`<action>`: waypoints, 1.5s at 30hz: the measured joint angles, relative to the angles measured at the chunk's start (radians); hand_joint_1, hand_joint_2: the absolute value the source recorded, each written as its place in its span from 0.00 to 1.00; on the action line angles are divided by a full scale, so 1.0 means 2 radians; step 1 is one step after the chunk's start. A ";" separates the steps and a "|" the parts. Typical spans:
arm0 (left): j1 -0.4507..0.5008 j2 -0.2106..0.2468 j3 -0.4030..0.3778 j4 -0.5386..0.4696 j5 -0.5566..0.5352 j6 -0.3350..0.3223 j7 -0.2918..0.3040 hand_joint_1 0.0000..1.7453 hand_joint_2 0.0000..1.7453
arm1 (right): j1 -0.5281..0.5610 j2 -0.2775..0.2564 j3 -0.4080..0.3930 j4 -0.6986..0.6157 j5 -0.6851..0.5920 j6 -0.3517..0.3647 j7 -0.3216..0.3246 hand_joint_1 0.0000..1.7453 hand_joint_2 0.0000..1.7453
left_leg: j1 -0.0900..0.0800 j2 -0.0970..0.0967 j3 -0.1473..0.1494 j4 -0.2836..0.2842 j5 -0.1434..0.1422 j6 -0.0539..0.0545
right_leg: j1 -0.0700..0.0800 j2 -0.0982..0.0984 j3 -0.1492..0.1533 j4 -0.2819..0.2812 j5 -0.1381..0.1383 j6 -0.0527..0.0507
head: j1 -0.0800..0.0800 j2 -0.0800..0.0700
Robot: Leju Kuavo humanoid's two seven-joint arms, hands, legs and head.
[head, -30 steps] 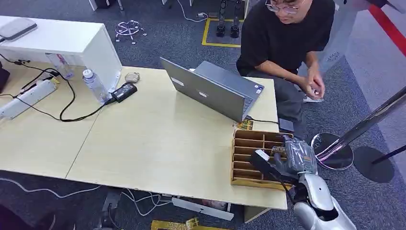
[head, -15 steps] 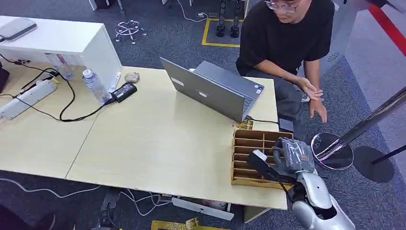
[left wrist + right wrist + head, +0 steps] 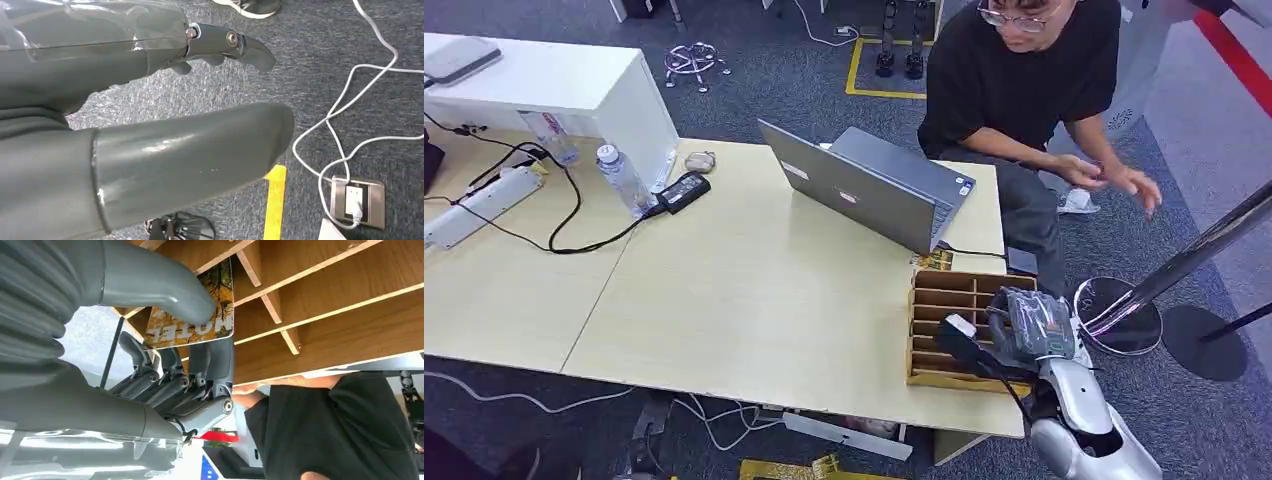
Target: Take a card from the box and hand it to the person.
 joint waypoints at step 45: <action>-0.028 0.002 0.018 0.000 -0.056 -0.010 0.052 0.00 0.00 | -0.088 -0.018 -0.038 -0.014 0.002 -0.077 -0.076 0.84 1.00 | 0.000 0.000 -0.001 0.000 0.000 0.000 | 0.000 0.000 0.000 0.000 0.000 0.000 | 0.000 0.000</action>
